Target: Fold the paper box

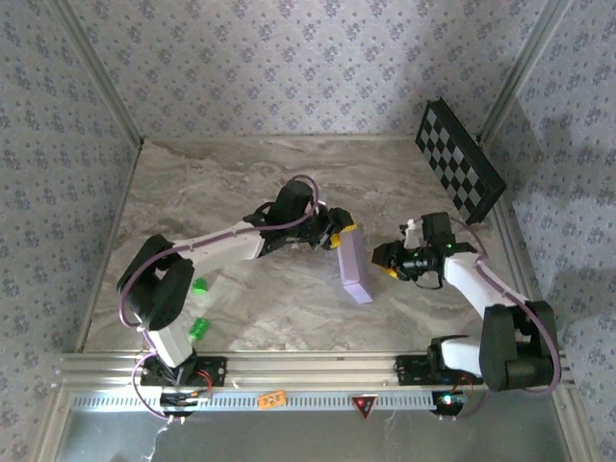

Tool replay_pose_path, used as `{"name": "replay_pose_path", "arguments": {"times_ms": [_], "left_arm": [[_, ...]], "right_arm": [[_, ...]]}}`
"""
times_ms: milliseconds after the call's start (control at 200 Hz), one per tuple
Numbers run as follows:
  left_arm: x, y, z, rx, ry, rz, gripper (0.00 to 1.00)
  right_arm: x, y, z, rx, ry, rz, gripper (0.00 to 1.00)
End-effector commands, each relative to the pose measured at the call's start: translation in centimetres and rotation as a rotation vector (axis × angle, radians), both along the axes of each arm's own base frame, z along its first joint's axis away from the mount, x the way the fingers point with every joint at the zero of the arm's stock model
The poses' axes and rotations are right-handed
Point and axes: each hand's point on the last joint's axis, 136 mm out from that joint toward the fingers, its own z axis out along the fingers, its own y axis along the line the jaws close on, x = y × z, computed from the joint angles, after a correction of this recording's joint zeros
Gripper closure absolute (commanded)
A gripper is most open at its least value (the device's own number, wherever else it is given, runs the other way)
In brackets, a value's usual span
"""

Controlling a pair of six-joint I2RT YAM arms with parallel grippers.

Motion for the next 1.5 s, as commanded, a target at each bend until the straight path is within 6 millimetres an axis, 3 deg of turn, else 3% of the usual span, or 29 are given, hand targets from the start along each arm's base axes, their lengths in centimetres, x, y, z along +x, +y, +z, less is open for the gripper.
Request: {"name": "replay_pose_path", "arguments": {"times_ms": [0,160,260,465,695,865,1034,1204,1339,1494], "left_arm": [[-0.7,-1.1,-0.1,0.004,0.001,-0.052,0.57],[-0.7,-1.4,-0.7,0.008,0.014,-0.057,0.59],[-0.6,-1.9,-0.1,-0.006,0.003,-0.065,0.6],[-0.6,-2.8,0.2,-0.009,-0.002,-0.087,0.6],[-0.9,-3.7,0.4,-0.014,-0.006,-0.117,0.59],[-1.1,-4.4,0.6,-0.019,-0.001,-0.134,0.58],[-1.4,-4.6,0.4,-0.007,0.002,-0.139,0.58],[-1.5,-4.5,-0.7,0.019,0.016,-0.135,0.58],[-1.7,-5.3,-0.3,0.015,0.011,-0.154,0.58],[-2.0,-5.9,-0.4,0.022,0.015,-0.164,0.58]], "right_arm": [[-0.2,-0.9,0.4,-0.033,0.015,-0.031,0.54],[0.4,-1.1,2.6,-0.021,-0.05,-0.058,0.56],[0.9,-1.2,3.6,-0.017,-0.086,-0.068,0.55],[0.0,-3.1,-2.7,-0.008,0.071,-0.141,0.6],[0.0,-1.4,-5.1,0.081,0.104,-0.111,0.72],[-0.1,0.0,-6.2,0.116,0.137,-0.073,0.75],[-0.3,0.1,-6.6,0.114,0.143,-0.069,0.76],[-0.8,-1.5,-6.5,0.002,0.143,-0.081,0.76],[-1.1,-2.8,-5.7,-0.067,0.118,-0.092,0.76],[-1.0,-2.7,-5.5,-0.053,0.107,-0.084,0.77]]}}
